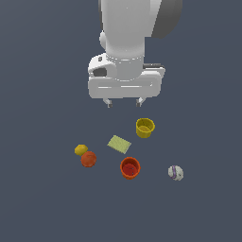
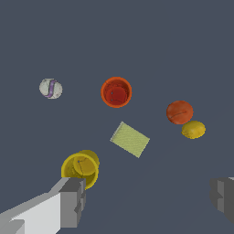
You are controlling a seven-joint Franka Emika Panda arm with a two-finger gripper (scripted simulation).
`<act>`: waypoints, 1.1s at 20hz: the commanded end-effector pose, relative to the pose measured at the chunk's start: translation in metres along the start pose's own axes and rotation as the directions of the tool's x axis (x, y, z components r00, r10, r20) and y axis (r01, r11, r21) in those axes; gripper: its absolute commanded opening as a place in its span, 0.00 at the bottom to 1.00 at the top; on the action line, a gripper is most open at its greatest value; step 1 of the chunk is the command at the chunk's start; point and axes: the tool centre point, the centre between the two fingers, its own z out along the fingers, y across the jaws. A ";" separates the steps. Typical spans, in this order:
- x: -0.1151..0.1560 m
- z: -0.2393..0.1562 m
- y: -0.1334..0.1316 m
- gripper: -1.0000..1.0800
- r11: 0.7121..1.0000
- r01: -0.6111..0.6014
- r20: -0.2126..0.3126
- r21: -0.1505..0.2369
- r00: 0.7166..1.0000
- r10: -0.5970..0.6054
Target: Pick up a designated object from a clutter of objects.
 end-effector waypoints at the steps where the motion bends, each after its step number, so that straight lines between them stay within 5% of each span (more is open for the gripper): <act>1: 0.000 0.000 0.000 0.62 1.000 0.000 0.000 0.000 1.000 0.000; 13: 0.004 -0.006 -0.012 0.62 1.000 0.015 -0.019 -0.004 1.000 -0.015; 22: 0.005 0.018 -0.024 0.62 0.995 0.098 0.066 -0.018 0.993 -0.096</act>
